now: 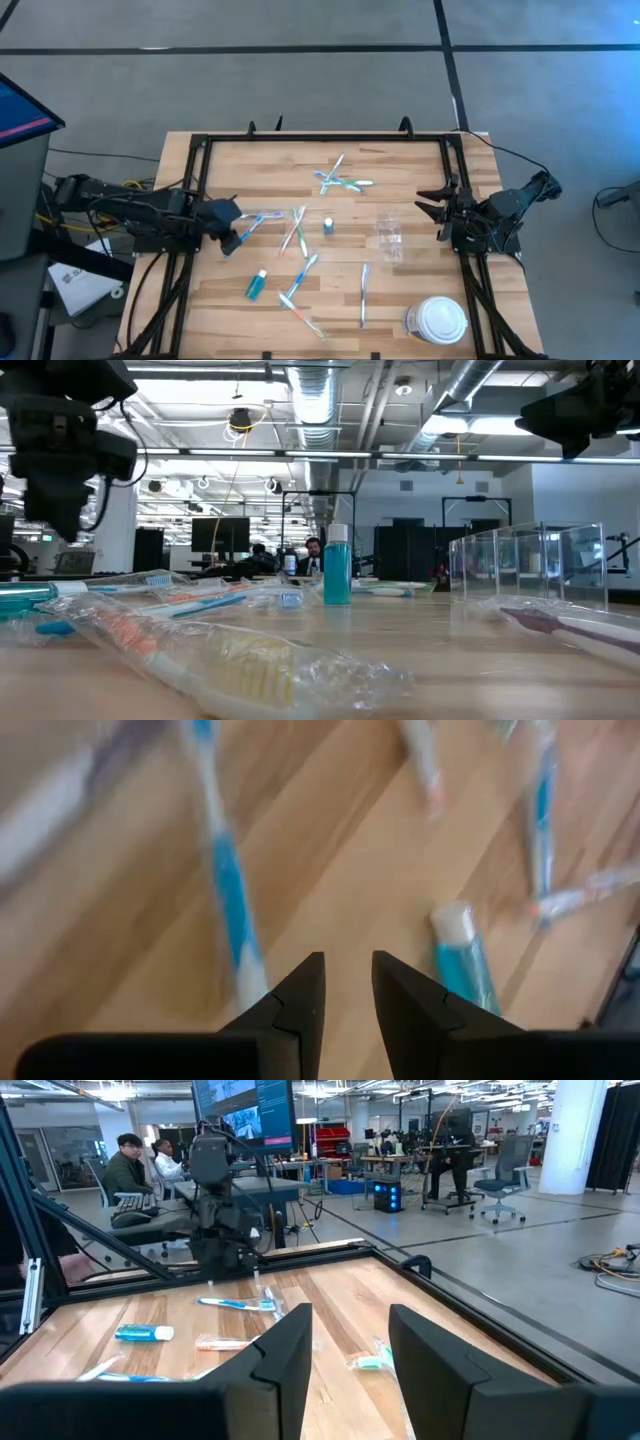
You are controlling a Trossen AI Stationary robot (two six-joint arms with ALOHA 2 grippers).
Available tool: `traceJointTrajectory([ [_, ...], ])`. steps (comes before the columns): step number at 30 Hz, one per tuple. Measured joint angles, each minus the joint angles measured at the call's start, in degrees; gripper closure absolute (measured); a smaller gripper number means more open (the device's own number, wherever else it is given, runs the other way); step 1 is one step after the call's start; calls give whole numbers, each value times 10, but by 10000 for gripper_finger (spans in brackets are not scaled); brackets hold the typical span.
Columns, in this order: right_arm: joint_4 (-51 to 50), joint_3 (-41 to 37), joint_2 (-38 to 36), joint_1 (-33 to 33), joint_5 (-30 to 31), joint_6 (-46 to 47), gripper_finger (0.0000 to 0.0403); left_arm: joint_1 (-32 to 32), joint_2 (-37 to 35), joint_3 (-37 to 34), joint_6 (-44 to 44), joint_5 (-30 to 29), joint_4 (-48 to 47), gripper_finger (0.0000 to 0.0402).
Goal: Pick & Place toothbrushing station
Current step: Put the middle blue toothbrush into the transparent organizer
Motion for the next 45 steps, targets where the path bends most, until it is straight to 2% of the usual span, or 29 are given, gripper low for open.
traceJointTrajectory([
  [4,0,0,0,0,0,0,276,0,0,0,-25,21,-38,321],
  [9,0,0,0,0,0,0,276,0,2,-2,-27,28,-37,321],
  [16,0,0,0,0,0,0,276,0,55,-22,-26,28,-38,317],
  [25,0,0,0,0,0,0,276,0,127,-22,-25,28,-29,269],
  [34,0,0,0,0,0,0,276,0,155,-22,-25,28,20,235],
  [45,0,0,0,0,0,0,276,0,217,-19,-29,9,19,249],
])
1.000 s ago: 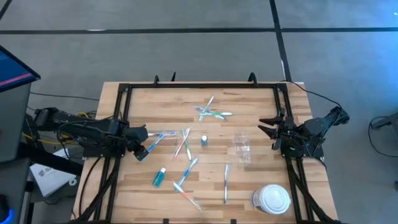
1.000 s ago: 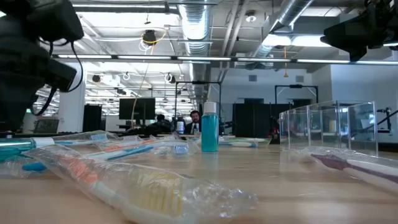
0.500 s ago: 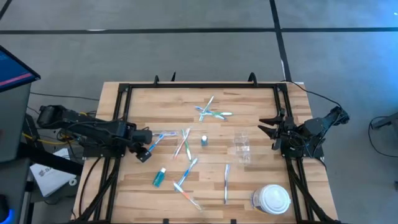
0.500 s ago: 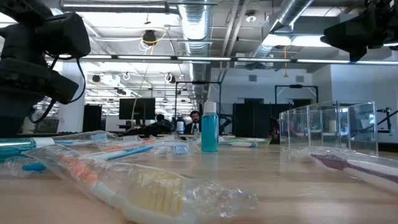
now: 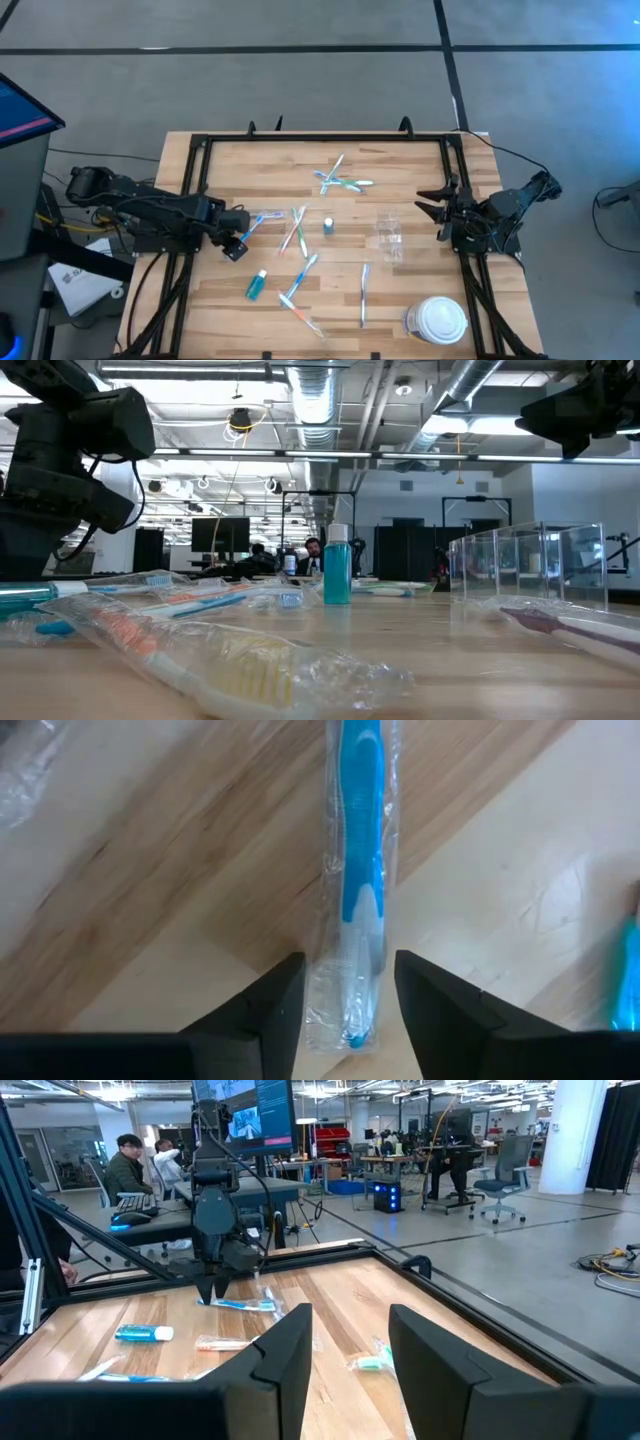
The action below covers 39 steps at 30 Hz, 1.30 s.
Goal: Pick & Place toothbrushing station
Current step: Put the middle blue toothbrush into the transparent organizer
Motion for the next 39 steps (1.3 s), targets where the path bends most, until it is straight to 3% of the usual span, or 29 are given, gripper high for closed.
traceJointTrajectory([
  [7,0,0,0,0,0,0,276,0,-5,-2,-14,-13,-2,287],
  [17,0,0,0,0,0,0,276,0,-5,-3,-26,-20,-7,387],
  [25,0,0,0,0,0,0,276,0,-3,13,-26,-22,-12,384],
  [39,0,0,0,0,0,4,276,0,-3,40,23,-39,79,386],
])
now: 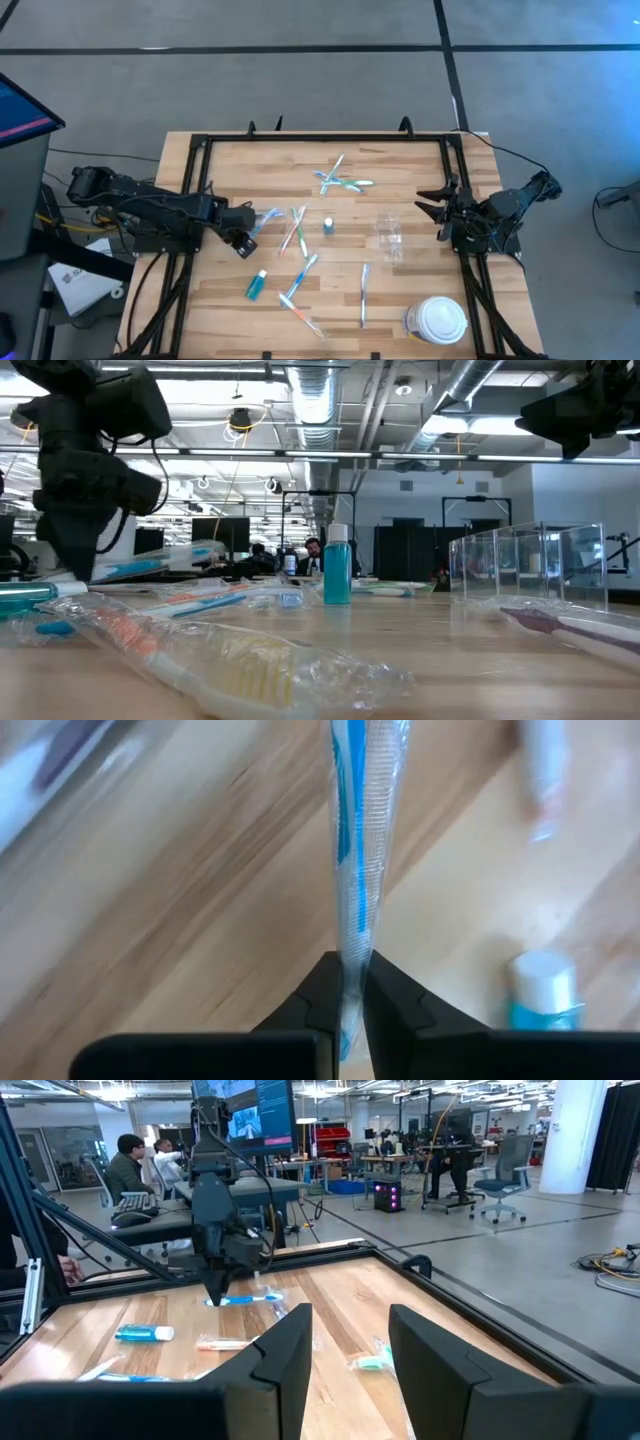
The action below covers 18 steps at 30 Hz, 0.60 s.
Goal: Pick & Place toothbrushing station
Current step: Put the middle blue toothbrush into the transparent organizer
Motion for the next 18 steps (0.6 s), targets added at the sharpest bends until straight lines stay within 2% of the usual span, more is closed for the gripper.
traceJointTrajectory([
  [10,7,0,1,0,0,38,276,0,0,0,69,-22,152,386],
  [18,114,0,57,-1,0,29,276,0,0,1,176,-53,358,386],
])
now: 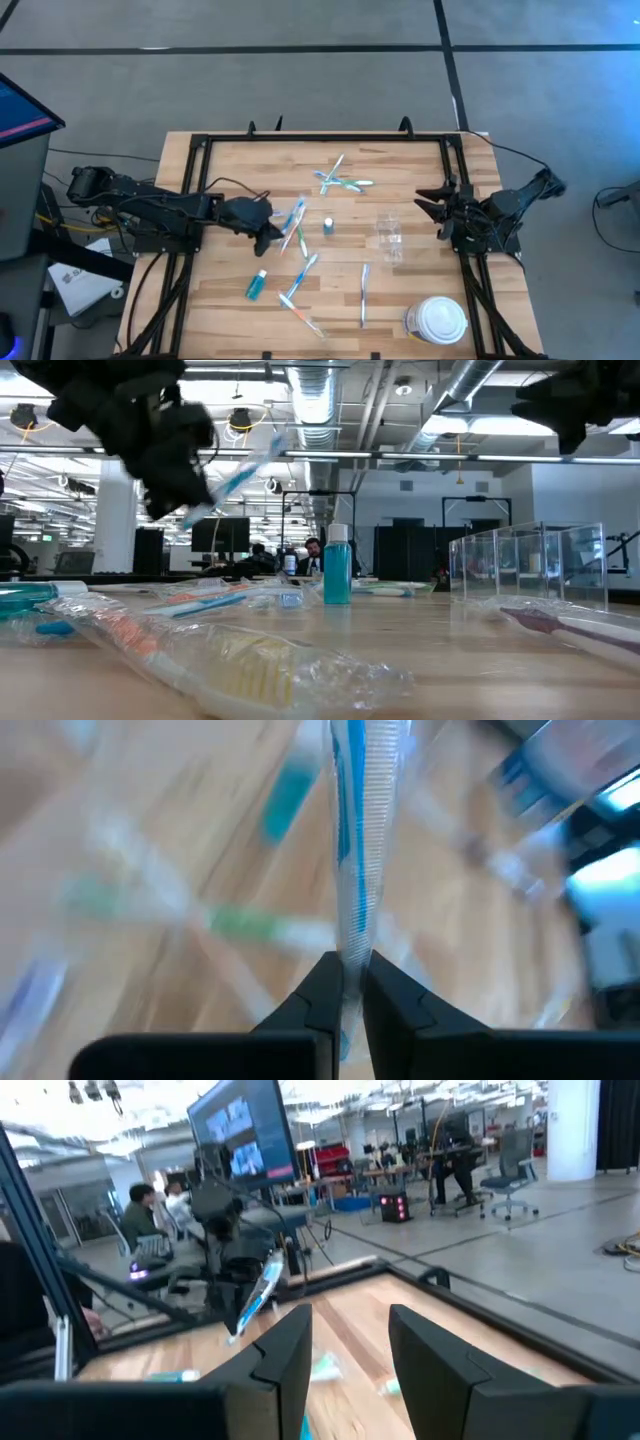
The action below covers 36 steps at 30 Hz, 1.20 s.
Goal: Pick & Place toothbrushing station
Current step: Put the middle blue toothbrush into the transparent organizer
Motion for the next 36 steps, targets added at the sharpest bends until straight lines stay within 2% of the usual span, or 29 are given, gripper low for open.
traceJointTrajectory([
  [5,109,0,103,-2,-1,-47,276,0,0,0,53,-4,109,386],
  [9,224,0,180,-23,-1,-85,276,0,0,0,64,-25,151,386],
  [13,279,0,246,-64,-7,-91,276,0,7,0,81,-53,185,386],
  [19,357,0,304,-145,-149,-80,276,21,46,1,105,-59,255,386],
  [23,370,0,326,-196,-201,-51,276,37,88,16,107,-58,275,386],
  [30,388,0,366,-258,-286,-14,276,38,194,124,156,-42,278,386],
  [36,433,0,402,-274,-329,-8,276,45,269,208,181,-27,277,386],
])
